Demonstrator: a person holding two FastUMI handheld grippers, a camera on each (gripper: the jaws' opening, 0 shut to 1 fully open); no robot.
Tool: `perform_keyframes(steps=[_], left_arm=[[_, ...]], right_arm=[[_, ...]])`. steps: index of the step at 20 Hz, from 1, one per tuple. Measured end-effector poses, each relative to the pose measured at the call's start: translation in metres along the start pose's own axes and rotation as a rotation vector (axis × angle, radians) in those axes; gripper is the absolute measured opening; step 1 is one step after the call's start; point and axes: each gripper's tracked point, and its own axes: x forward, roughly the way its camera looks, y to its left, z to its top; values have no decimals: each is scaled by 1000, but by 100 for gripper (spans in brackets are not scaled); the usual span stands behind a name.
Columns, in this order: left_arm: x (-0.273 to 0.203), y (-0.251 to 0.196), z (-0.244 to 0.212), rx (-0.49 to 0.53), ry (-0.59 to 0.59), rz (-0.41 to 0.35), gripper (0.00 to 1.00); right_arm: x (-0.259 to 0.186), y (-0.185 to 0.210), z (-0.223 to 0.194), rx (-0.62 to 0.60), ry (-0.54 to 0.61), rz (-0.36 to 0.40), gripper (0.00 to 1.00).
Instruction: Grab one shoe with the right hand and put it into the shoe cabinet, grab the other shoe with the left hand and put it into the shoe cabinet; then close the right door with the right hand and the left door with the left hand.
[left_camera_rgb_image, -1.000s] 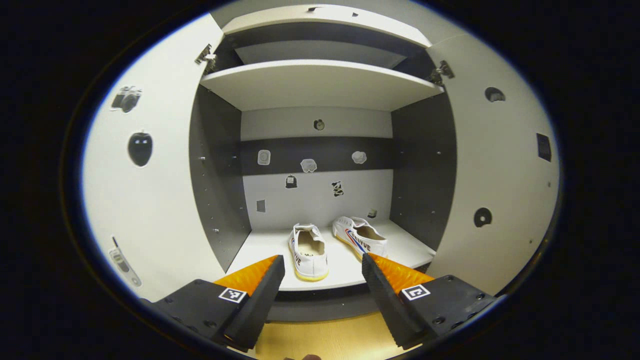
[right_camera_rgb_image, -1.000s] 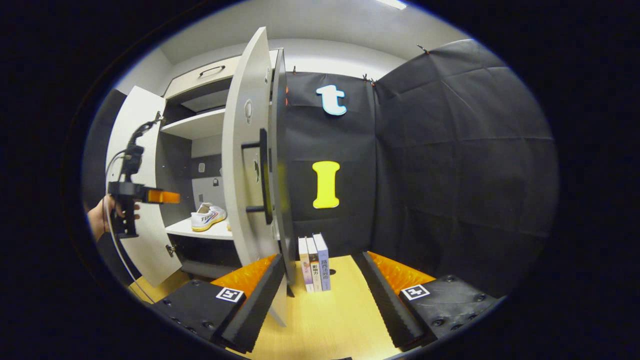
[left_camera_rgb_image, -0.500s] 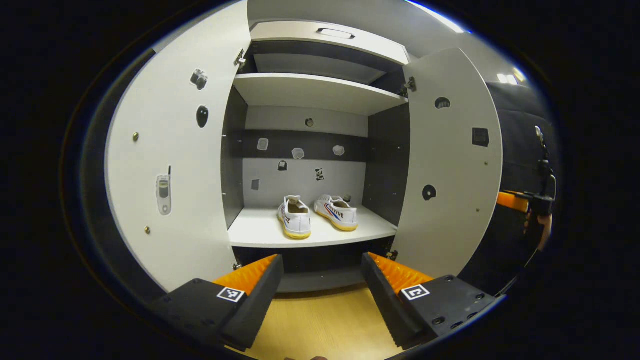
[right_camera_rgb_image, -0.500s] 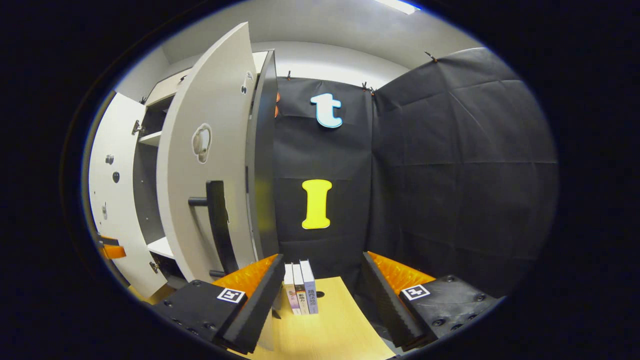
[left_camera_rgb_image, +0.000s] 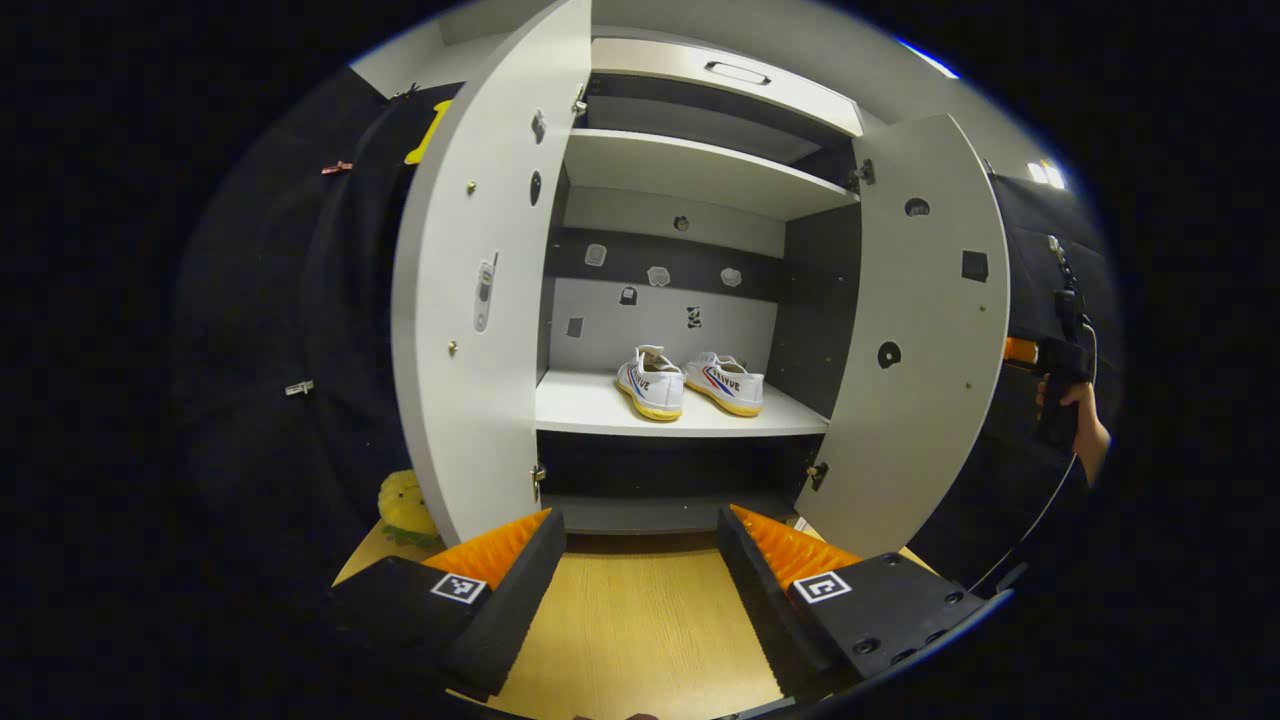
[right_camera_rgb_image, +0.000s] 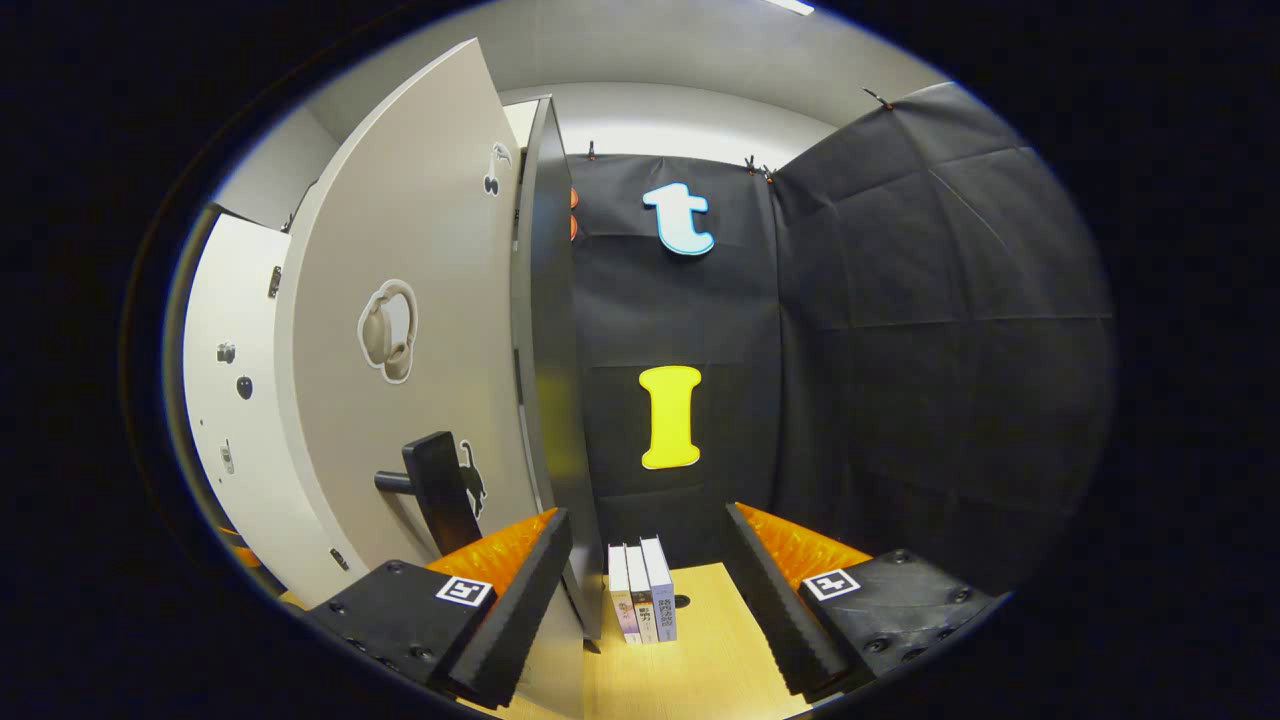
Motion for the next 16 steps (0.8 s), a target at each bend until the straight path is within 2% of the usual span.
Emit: perform_keyframes(steps=[10,12,16], left_arm=[[-45,59,14,-57,-49,142,95],[-54,70,17,-55,-62,174,95],[-73,88,18,-54,-75,230,95]], right_arm=[[-23,33,2,-26,-19,-8,96],[-25,47,2,-22,-18,7,96],[-28,91,-4,10,-8,84,96]])
